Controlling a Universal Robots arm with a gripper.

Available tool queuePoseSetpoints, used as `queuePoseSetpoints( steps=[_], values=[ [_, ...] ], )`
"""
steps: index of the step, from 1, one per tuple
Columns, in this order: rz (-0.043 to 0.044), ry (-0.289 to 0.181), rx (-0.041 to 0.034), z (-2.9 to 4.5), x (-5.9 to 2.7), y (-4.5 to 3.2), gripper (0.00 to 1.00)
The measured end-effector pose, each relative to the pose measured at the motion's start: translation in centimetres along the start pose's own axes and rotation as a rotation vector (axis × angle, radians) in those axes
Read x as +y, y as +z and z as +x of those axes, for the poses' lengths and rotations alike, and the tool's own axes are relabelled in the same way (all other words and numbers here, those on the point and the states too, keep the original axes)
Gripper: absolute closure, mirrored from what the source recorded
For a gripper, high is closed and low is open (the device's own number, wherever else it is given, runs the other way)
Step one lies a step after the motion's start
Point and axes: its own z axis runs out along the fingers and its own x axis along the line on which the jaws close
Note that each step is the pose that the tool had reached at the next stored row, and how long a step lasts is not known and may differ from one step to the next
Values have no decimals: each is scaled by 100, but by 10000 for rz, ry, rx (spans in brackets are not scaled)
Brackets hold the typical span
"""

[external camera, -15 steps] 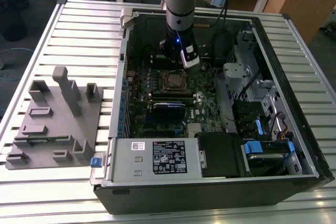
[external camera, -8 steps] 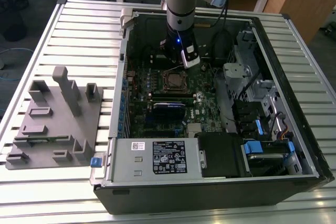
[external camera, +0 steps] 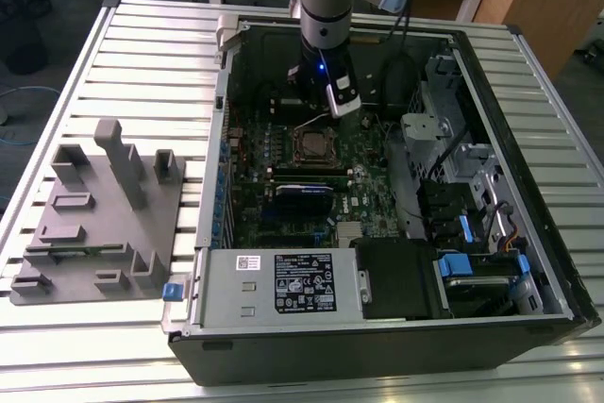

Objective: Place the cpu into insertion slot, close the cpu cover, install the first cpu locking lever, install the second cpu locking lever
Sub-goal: 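Install the first cpu locking lever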

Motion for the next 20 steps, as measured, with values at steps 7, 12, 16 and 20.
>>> queuePoseSetpoints(
  steps=[7,12,16,20],
  values=[
    [2,0,1,-11,42,-188,89],
    [2,0,2,-17,62,-275,89],
    [2,0,2,-19,73,-322,89],
    [1,0,1,-22,83,-367,89]
  ],
)
